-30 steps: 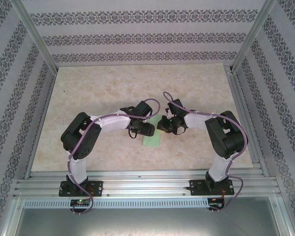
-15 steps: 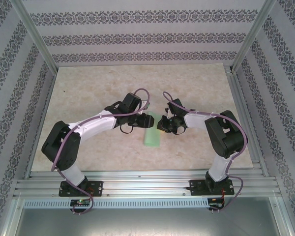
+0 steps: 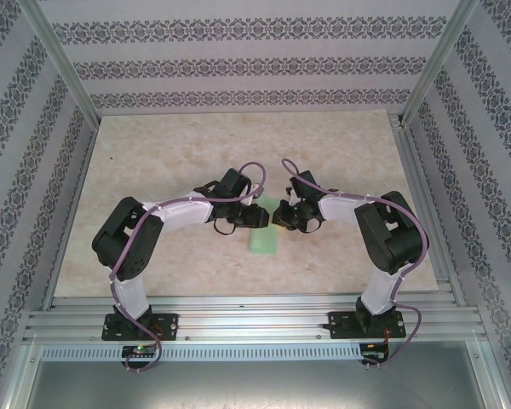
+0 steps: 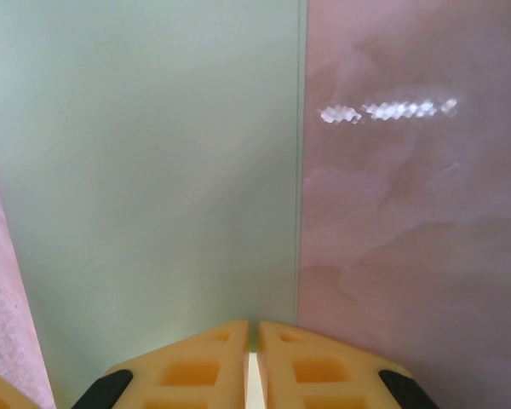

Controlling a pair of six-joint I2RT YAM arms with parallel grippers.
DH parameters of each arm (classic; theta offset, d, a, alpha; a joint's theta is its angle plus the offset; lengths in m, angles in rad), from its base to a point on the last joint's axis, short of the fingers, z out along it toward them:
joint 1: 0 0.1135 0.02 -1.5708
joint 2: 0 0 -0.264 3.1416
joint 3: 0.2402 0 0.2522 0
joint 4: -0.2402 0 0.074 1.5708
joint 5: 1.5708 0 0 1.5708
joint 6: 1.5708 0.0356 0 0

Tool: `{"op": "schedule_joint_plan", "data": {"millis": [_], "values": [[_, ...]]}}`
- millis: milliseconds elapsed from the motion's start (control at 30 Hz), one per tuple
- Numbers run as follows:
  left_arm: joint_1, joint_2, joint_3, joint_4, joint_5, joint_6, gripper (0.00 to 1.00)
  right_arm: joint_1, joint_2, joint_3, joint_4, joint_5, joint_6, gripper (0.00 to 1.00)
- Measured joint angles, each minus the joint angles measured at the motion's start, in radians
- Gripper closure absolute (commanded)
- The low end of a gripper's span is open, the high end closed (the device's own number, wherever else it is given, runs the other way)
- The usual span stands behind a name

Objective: Fold a paper plane with a square sheet of paper (fold left side to right side)
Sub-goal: Hold the square sheet of paper at the center of the table.

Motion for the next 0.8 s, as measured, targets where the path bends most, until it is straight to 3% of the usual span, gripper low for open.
{"op": "schedule_joint_plan", "data": {"millis": [800], "values": [[0.014, 0.047, -0.038, -0.047, -0.085, 0.051, 0.72, 0.006, 0.003, 0.012, -0.019, 0.010, -0.013, 0.86]]}}
